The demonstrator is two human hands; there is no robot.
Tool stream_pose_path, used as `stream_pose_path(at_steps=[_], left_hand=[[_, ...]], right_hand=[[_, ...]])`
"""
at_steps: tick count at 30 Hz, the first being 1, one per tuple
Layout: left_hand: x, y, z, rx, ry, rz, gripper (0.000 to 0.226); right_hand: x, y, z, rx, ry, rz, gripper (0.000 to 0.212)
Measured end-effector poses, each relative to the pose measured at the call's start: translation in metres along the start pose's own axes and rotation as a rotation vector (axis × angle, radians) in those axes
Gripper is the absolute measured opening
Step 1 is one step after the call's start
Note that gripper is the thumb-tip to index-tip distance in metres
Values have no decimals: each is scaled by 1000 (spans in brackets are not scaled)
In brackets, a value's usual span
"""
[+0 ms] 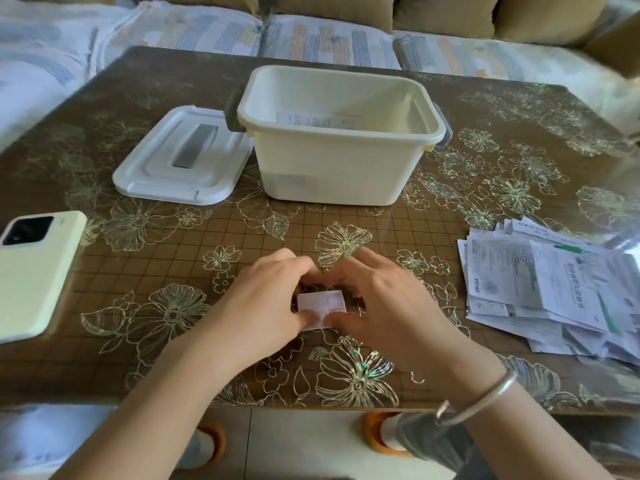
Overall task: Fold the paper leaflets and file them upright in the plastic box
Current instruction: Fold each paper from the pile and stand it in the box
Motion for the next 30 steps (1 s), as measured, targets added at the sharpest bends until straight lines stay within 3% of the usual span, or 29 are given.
stream_pose_path(at_steps=[2, 5, 9, 12, 15, 20, 24, 30], left_hand=[[1, 0, -1, -10, 17, 9, 58], [3, 3, 0, -68, 40, 39, 73], [5, 8, 5, -84, 54, 101, 47], [10, 4, 17, -8, -15, 74, 16], [18, -12, 40, -21, -118, -11, 14], [43, -48, 100, -306, -279, -167, 7], [72, -34, 161, -239, -590, -219, 4], [116, 0, 177, -90, -694, -145, 10]], right_hand=[[11, 1, -7, -46, 91, -10, 54], [22, 0, -14, -80, 229, -18, 58], [26, 8, -6, -51, 285, 47, 46], [31, 4, 10, -19, 211, 50, 23], [39, -11, 38, 9, 77, -2, 11], [64, -34, 107, 79, -100, -48, 5], [102, -67, 157, 208, -275, -120, 5], [193, -75, 131, -21, -172, -85, 9]])
Point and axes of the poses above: each hand's wrist, its own x-axis towards the middle knuckle, its own z-axis out of the back of the hand, y = z × x, the point moved 9 cm from there along x, towards the middle knuckle, and after that the axes turned 14 degrees about -x, right-handed, at the moved point
